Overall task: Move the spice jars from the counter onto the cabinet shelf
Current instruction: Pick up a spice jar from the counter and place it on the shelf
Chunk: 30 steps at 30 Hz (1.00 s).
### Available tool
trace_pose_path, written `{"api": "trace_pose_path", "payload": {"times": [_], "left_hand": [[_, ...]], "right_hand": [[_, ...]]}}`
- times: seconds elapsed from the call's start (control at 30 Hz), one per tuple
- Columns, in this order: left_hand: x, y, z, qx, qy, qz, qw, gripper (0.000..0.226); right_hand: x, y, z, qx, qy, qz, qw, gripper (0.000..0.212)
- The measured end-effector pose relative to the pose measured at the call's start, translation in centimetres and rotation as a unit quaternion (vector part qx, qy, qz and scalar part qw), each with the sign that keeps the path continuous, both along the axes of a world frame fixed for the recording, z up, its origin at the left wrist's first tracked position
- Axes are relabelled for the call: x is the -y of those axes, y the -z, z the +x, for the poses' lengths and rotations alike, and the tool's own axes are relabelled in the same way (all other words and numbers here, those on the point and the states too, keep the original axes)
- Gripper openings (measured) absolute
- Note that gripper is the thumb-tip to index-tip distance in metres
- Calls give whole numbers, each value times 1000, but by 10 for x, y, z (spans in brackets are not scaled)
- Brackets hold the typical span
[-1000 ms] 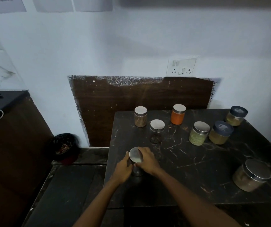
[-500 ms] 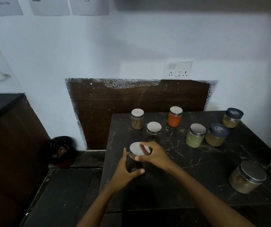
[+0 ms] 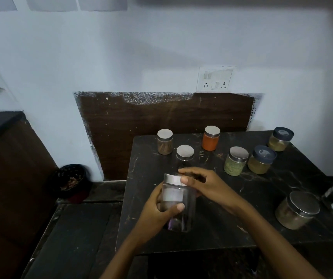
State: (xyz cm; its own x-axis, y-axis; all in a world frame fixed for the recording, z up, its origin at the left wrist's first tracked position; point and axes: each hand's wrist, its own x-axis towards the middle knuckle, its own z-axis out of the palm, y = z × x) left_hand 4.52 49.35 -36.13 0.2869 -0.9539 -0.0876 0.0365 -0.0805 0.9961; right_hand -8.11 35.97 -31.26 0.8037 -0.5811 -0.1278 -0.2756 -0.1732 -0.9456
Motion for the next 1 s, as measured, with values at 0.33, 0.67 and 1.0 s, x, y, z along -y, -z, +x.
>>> {"api": "trace_pose_path", "payload": {"times": [0.33,0.67,1.0], "left_hand": [[3,-1,-2,-47,-13,29,998,63],[13,-6,-4,-130,-77,69,986,80],[16,-17,-17,-110,-80,42,990,75]], "right_hand": [[-2,5,-31,-59,-171,16,983,125],[-8,8,-24,-39,-113,-122,985,124],[-10,6,-24,-46,-119,-130,983,132]]}}
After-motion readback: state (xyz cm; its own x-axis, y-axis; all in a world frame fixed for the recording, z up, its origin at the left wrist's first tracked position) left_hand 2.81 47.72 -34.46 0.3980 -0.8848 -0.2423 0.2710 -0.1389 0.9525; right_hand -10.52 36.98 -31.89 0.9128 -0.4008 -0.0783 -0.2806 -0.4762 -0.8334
